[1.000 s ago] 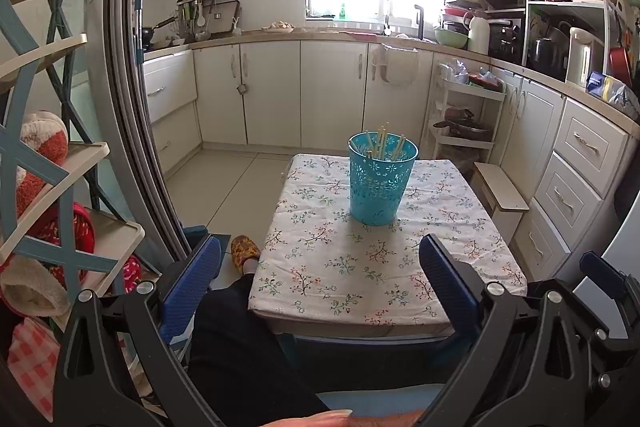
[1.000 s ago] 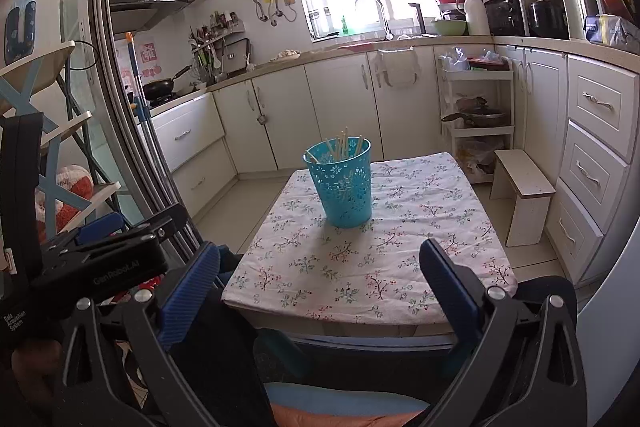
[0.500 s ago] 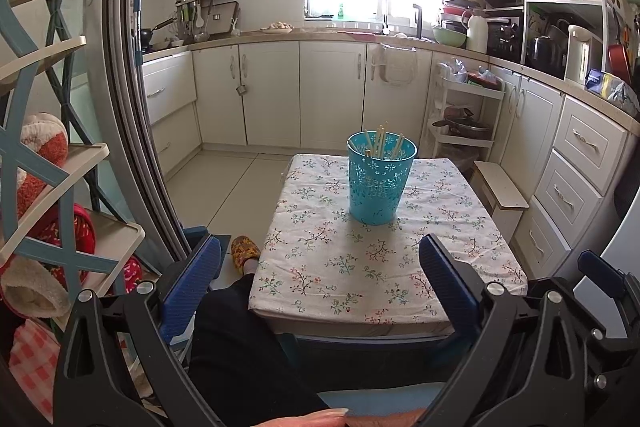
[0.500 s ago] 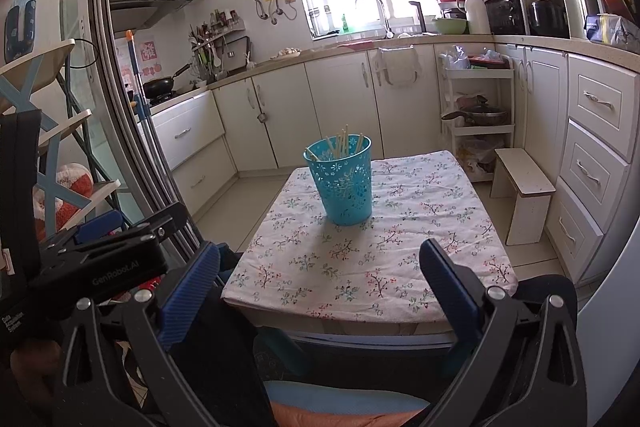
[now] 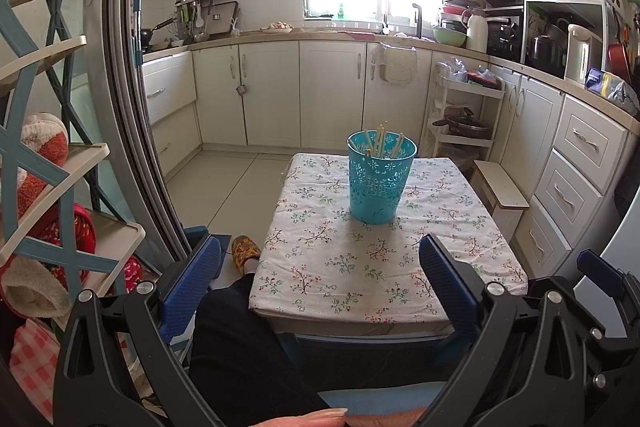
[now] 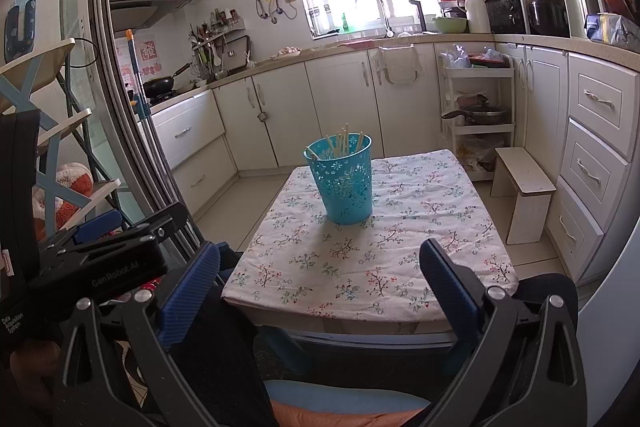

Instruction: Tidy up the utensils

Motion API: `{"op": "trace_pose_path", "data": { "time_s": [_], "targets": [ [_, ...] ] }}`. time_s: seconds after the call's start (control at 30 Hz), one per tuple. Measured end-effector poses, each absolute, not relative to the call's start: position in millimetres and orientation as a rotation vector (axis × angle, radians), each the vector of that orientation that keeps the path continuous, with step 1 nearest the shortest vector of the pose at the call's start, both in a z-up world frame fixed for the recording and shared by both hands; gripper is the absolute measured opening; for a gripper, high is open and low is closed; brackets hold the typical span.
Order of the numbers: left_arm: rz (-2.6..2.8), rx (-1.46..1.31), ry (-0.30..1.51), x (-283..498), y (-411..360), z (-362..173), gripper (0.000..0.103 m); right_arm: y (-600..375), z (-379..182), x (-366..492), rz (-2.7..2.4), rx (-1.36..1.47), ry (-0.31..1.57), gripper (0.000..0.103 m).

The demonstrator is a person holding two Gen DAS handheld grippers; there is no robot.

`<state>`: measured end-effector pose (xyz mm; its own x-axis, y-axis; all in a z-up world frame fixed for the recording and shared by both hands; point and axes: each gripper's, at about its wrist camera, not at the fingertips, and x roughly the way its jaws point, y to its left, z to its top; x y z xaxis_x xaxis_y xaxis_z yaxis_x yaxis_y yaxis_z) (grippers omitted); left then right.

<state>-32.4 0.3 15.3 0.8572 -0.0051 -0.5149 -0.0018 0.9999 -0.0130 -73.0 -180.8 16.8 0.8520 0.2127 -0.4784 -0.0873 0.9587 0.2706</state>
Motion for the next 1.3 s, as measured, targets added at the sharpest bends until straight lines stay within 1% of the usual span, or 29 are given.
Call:
{"op": "trace_pose_path", "data": {
  "time_s": [1.3],
  "targets": [
    [-0.028,-0.002,0.558,-31.6,2.8,14.9,0.096,-174.8,10.0,-75.5,0.159,0.249,0.543,0.096]
  ]
}}
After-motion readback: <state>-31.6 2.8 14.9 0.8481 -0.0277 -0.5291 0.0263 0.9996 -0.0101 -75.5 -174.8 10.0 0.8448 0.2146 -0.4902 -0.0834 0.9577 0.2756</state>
